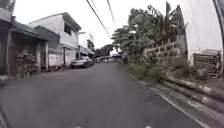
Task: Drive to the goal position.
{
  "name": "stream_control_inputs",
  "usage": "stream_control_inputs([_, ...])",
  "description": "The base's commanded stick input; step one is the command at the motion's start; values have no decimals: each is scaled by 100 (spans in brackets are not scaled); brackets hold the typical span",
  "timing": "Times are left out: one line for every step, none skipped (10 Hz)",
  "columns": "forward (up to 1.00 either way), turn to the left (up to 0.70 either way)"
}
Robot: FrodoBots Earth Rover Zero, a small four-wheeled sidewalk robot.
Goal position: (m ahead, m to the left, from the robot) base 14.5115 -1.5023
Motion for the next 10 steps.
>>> stream_control_inputs([100,0])
stream_control_inputs([100,0])
stream_control_inputs([100,0])
stream_control_inputs([100,0])
stream_control_inputs([100,0])
stream_control_inputs([100,0])
stream_control_inputs([100,0])
stream_control_inputs([100,0])
stream_control_inputs([100,0])
stream_control_inputs([100,0])
